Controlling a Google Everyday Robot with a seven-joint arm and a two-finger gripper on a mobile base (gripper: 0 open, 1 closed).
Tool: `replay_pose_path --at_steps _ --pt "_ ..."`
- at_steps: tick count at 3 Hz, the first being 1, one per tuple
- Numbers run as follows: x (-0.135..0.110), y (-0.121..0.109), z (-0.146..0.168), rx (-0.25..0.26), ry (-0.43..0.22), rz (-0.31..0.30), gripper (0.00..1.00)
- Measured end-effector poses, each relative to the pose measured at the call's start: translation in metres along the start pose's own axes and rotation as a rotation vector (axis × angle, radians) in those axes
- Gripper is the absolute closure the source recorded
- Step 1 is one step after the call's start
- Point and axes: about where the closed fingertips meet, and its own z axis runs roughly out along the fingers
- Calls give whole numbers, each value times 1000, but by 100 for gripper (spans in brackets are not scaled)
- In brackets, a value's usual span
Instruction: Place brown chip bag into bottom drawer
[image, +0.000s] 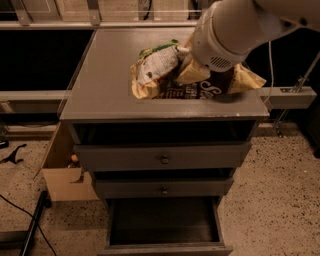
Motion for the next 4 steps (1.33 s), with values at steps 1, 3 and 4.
replay_pose_path --at_steps 1,3,4 --pt "0 0 0 0 0 0 100" --pt "17 29 -14 -41 20 67 100" --pt "41 64 -21 -54 36 154 100"
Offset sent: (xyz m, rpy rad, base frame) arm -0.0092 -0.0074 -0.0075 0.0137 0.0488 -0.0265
